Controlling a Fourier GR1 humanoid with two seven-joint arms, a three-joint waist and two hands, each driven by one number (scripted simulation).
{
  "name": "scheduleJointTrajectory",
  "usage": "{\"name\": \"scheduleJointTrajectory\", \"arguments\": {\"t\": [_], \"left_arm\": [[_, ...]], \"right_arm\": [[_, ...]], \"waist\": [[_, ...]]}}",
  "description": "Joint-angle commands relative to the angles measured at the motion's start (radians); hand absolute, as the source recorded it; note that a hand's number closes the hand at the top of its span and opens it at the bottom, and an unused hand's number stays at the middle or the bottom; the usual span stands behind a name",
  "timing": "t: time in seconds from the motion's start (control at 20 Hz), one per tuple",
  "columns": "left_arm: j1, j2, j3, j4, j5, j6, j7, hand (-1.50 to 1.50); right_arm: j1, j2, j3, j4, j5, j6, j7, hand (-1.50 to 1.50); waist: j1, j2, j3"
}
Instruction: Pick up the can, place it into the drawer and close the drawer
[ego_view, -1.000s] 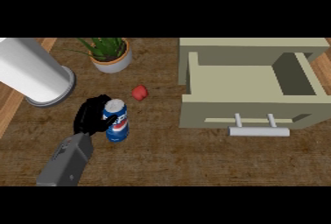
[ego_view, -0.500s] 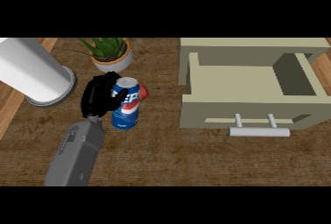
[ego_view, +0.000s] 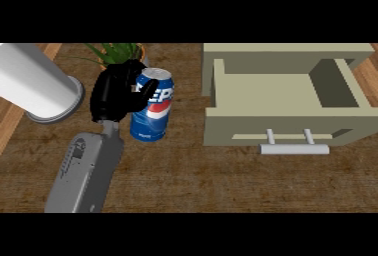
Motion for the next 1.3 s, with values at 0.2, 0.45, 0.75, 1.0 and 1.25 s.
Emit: {"name": "scheduleJointTrajectory", "arguments": {"t": [0.2, 0.45, 0.75, 1.0, 1.25], "left_arm": [[-0.205, -0.009, -0.073, -0.022, -0.055, 0.199, 0.156, 1.50], [-0.276, -0.009, -0.079, 0.044, -0.038, 0.210, 0.146, 1.50], [-0.472, -0.010, -0.127, 0.194, -0.007, 0.331, 0.152, 1.50], [-0.548, -0.010, -0.176, 0.303, 0.053, 0.372, 0.089, 1.50], [-0.690, -0.010, -0.185, 0.448, 0.117, 0.413, 0.076, 1.50]], "right_arm": [[-0.020, -0.015, -0.011, 0.055, -0.014, 0.032, -0.011, -1.50], [-0.005, 0.002, -0.028, 0.047, -0.021, 0.056, -0.024, -1.50], [-0.046, 0.001, -0.001, 0.018, 0.008, 0.023, 0.013, -1.50], [0.005, 0.006, 0.058, 0.019, 0.008, 0.007, -0.051, -1.50], [-0.055, -0.022, 0.001, -0.006, -0.026, -0.010, 0.044, -1.50]], "waist": [[-0.015, 0.003, 0.000], [-0.014, 0.004, 0.000], [-0.022, 0.006, 0.000], [-0.034, 0.007, 0.000], [-0.038, 0.010, 0.000]]}}
